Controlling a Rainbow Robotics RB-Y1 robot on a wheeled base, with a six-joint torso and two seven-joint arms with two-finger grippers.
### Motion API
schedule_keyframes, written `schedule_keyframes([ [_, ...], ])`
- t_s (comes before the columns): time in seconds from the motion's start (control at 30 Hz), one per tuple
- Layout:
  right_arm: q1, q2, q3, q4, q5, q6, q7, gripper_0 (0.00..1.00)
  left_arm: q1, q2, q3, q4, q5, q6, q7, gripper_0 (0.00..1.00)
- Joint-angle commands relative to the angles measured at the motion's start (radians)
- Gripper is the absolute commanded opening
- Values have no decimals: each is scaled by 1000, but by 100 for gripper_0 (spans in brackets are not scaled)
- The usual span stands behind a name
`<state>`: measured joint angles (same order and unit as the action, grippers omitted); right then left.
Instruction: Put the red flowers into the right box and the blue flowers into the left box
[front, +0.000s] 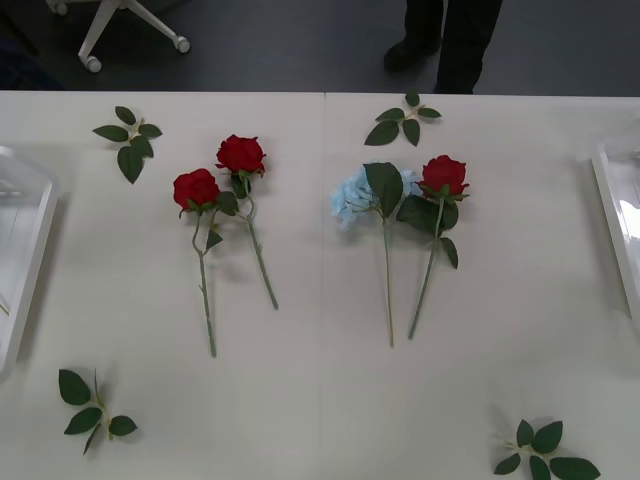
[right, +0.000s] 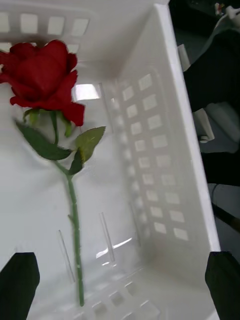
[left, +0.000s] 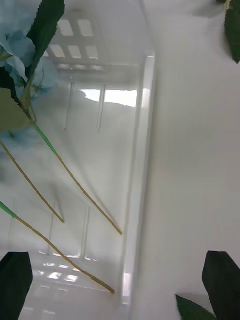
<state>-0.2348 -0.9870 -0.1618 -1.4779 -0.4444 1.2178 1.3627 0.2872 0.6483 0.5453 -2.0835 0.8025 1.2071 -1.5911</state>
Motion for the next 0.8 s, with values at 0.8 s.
schedule_keyframes([
  [0.8,-162,372,-56,-409,-410,513,65,98,-568,-248,-432,129,-378,362,382,100],
])
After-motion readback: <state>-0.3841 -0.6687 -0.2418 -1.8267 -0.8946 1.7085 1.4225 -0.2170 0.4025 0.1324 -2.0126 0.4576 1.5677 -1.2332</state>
